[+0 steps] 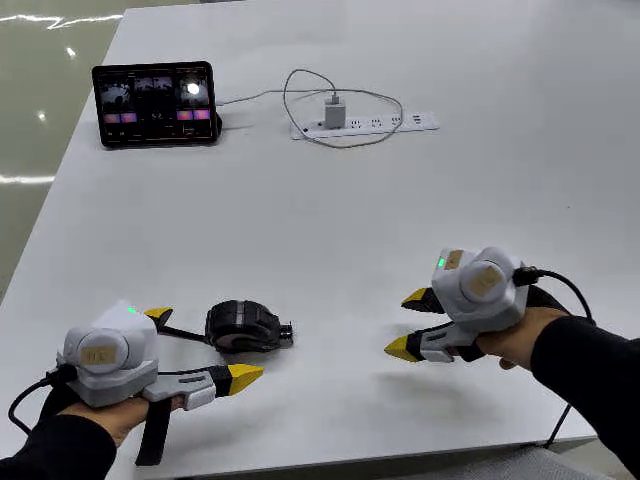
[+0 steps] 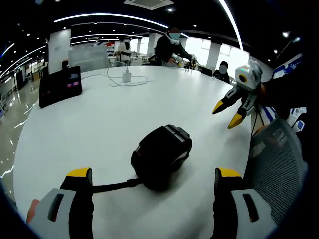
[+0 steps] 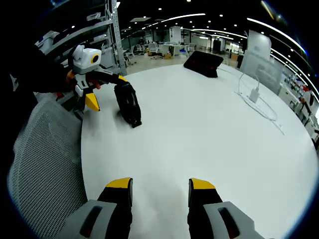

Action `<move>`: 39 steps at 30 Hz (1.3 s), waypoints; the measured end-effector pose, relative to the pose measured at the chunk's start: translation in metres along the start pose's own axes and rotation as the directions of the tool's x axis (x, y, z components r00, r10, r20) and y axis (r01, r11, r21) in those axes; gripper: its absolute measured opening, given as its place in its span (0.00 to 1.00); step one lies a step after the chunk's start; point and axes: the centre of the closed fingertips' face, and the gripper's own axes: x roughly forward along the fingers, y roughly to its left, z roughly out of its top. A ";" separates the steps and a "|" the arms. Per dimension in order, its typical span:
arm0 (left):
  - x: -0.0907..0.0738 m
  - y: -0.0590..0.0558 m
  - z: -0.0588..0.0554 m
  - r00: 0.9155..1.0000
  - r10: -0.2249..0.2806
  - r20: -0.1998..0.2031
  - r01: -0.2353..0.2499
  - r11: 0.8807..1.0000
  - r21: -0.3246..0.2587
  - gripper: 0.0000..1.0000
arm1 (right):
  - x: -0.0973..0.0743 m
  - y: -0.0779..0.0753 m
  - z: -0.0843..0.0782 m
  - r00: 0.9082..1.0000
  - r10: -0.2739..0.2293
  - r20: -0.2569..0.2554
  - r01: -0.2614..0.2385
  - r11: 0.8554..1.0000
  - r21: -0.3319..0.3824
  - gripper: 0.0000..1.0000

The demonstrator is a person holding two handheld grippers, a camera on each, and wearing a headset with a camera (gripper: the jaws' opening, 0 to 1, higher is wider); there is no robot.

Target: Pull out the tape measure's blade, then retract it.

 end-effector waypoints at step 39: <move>-0.041 0.011 -0.010 0.996 -0.038 -0.077 0.040 0.999 0.021 0.99 | -0.116 -0.033 -0.093 0.988 -0.150 0.041 0.142 0.979 0.147 0.84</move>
